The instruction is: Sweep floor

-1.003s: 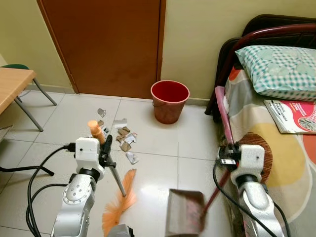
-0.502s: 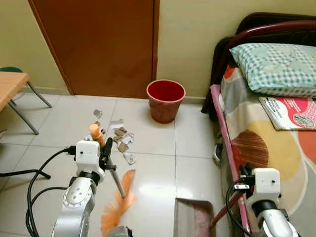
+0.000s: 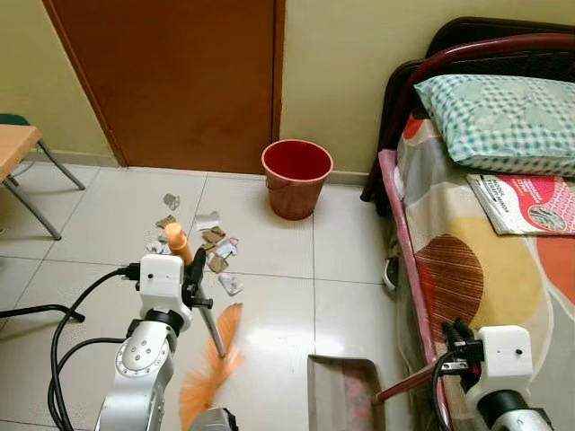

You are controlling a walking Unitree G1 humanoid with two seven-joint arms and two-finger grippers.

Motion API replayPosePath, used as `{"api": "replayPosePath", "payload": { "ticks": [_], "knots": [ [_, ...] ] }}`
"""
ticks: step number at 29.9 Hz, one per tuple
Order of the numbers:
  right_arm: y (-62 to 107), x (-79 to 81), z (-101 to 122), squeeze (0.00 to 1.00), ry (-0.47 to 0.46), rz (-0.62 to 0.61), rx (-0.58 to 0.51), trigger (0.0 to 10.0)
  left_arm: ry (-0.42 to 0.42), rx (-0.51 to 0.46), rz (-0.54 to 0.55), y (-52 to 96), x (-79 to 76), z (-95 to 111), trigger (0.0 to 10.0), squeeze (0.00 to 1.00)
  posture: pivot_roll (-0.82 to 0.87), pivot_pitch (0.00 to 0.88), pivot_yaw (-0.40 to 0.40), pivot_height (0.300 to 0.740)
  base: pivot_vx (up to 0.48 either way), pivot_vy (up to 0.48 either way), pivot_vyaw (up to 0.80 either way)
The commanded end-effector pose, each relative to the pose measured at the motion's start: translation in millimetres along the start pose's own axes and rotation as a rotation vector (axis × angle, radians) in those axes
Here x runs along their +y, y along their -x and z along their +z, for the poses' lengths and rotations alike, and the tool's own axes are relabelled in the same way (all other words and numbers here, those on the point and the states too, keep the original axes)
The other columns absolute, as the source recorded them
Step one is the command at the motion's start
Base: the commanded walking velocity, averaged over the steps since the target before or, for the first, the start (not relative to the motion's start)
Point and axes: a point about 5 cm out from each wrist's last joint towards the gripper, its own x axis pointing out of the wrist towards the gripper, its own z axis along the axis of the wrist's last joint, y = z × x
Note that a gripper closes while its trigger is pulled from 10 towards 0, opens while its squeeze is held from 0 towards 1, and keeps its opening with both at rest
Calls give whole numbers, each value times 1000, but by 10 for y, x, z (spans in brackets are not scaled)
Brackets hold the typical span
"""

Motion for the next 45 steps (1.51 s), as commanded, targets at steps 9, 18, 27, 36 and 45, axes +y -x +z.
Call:
{"api": "replayPosePath", "payload": {
  "ticks": [9, 18, 27, 36, 45],
  "knots": [
    [-652, -32, 218, 0, -82, -104, -70, 0, -27, 0, 43, -114, 92, 88, 10000, 0, -38, 111, 2, 740, 0, 0, 0],
    [-928, 103, 620, 0, 7, -148, -192, 10000, -65, -46, 99, -83, 173, 158, 10000, 0, -32, 115, -12, 740, 0, 0, 0],
    [-1013, 132, 645, 0, -28, -226, -162, 10000, -136, -34, 269, 111, 328, 36, 10000, 0, -10, 102, -32, 740, 0, 0, 0],
    [-939, 249, 636, 0, -16, -224, -210, 10000, -115, -102, 238, 62, 384, 175, 10000, 0, -11, 91, -18, 740, 0, 135, 0],
    [-949, 175, 639, 0, -35, -231, -215, 10000, -132, -120, 240, 12, 405, 213, 10000, 0, -11, 79, -19, 740, 0, 322, 0]
  ]
}}
